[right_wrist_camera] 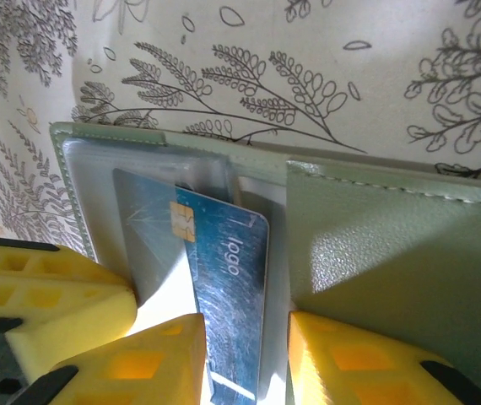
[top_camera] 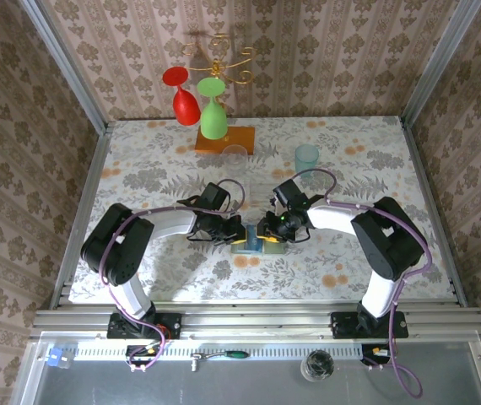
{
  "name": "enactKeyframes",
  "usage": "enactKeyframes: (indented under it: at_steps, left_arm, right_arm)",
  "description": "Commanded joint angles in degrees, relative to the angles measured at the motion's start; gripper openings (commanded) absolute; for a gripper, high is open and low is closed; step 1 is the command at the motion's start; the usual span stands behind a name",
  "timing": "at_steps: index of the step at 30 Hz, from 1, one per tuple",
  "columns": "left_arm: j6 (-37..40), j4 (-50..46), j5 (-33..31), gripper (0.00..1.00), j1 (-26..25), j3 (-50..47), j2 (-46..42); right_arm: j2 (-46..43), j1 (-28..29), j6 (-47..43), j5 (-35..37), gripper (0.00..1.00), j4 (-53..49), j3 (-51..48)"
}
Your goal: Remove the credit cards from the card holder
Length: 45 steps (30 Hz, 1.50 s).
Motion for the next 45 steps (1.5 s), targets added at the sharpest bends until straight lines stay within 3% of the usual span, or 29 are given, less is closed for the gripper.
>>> enactKeyframes:
  at_steps: [1,20,37,45]
  left_arm:
    - [0.67,-0.98,-1.30,0.00,-0.34,-1.11,1.31]
    - [-0.53,-0.06,-1.64,0.00,-0.51,-1.90,0.78]
    - [-1.78,0.36,-2.26,0.00,-0.78,-3.72,-1.45]
    - [-0.47,-2.68,-1.83,0.00,-0.69,1.26,-3.07]
  right_arm:
    - [1.71,-0.09,1.47,-3.18,0.31,3.25,-1.19]
    - [0.03,-0.94,2.71,-3.91,0.13,5.66,-2.54]
    - [-4.26,-3.98,-1.16,-1.91,0.09,0.22,-4.44]
    - [-7.33,-5.01,-3.16,-1.73,0.05,-2.95,-2.73]
